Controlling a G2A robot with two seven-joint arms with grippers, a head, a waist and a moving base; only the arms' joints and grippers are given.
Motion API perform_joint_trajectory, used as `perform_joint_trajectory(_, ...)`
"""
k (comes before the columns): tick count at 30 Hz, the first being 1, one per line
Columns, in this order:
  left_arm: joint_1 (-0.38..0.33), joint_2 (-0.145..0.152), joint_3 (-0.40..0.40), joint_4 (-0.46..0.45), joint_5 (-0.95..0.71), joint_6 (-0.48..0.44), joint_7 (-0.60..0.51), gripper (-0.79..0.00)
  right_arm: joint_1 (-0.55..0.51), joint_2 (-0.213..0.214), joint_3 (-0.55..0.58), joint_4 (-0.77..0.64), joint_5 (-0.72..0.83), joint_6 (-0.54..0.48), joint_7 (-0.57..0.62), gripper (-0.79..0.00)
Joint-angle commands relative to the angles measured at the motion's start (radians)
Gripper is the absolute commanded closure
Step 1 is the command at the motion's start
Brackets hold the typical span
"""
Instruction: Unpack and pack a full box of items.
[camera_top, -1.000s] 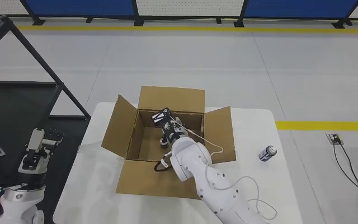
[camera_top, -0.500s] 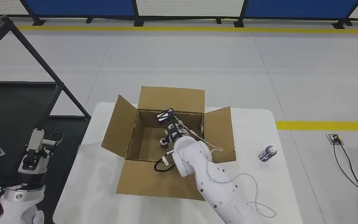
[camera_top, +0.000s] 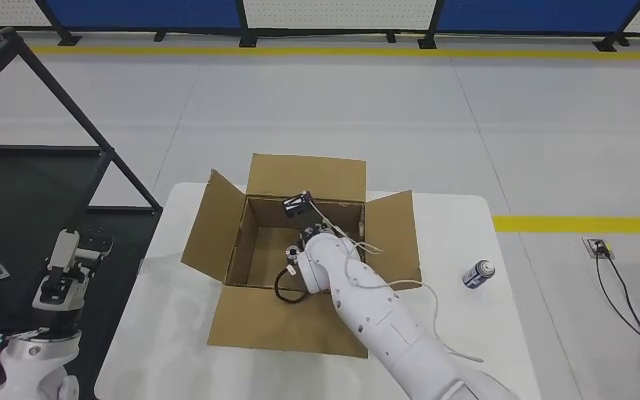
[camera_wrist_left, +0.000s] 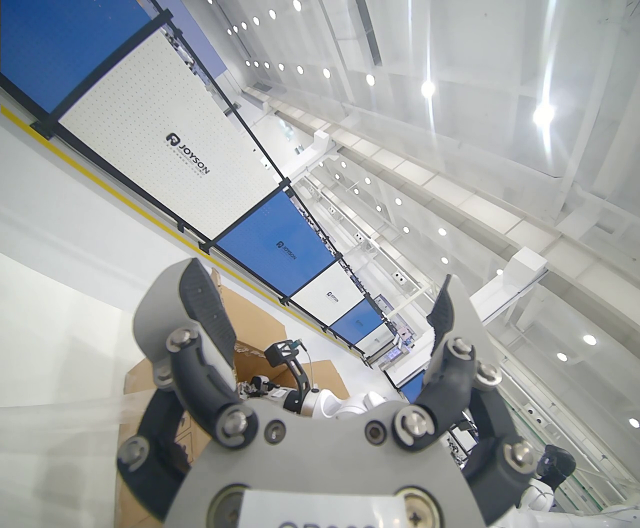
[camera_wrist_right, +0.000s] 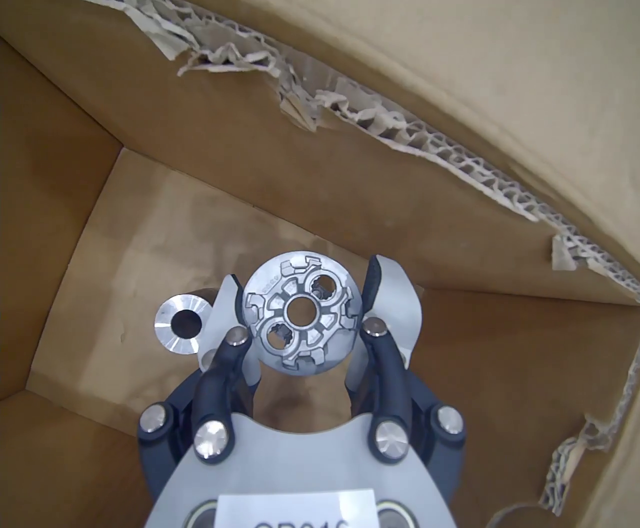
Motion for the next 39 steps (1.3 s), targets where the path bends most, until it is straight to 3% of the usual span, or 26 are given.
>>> perform_joint_trajectory(1, 0.000, 0.000, 0.000, 0.000, 0.000, 0.000, 0.000, -0.785, 0.014, -0.011, -0.003, 0.040, 0.012, 0.002, -0.011, -0.172)
perform_joint_trajectory(4, 0.000, 0.000, 0.000, 0.000, 0.000, 0.000, 0.000, -0.785, 0.034, -0.027, -0.003, 0.096, 0.033, -0.001, -0.034, -0.292)
perform_joint_trajectory(7, 0.000, 0.000, 0.000, 0.000, 0.000, 0.000, 0.000, -0.785, 0.052, -0.040, -0.001, 0.142, 0.049, -0.006, -0.052, -0.363)
perform_joint_trajectory(13, 0.000, 0.000, 0.000, 0.000, 0.000, 0.000, 0.000, -0.785, 0.079, -0.062, 0.003, 0.209, 0.074, -0.017, -0.077, -0.406)
perform_joint_trajectory(15, 0.000, 0.000, 0.000, 0.000, 0.000, 0.000, 0.000, -0.785, 0.084, -0.068, 0.004, 0.225, 0.078, -0.020, -0.084, -0.459)
perform_joint_trajectory(17, 0.000, 0.000, 0.000, 0.000, 0.000, 0.000, 0.000, -0.785, 0.089, -0.073, 0.005, 0.236, 0.082, -0.022, -0.091, -0.588)
perform_joint_trajectory(23, 0.000, 0.000, 0.000, 0.000, 0.000, 0.000, 0.000, -0.785, 0.096, -0.085, 0.008, 0.261, 0.088, -0.025, -0.108, -0.745)
perform_joint_trajectory(32, 0.000, 0.000, 0.000, 0.000, 0.000, 0.000, 0.000, -0.785, 0.089, -0.091, 0.022, 0.249, 0.091, -0.016, -0.164, -0.763)
perform_joint_trajectory(39, 0.000, 0.000, 0.000, 0.000, 0.000, 0.000, 0.000, -0.785, 0.046, -0.070, 0.053, 0.138, 0.077, -0.026, -0.228, -0.754)
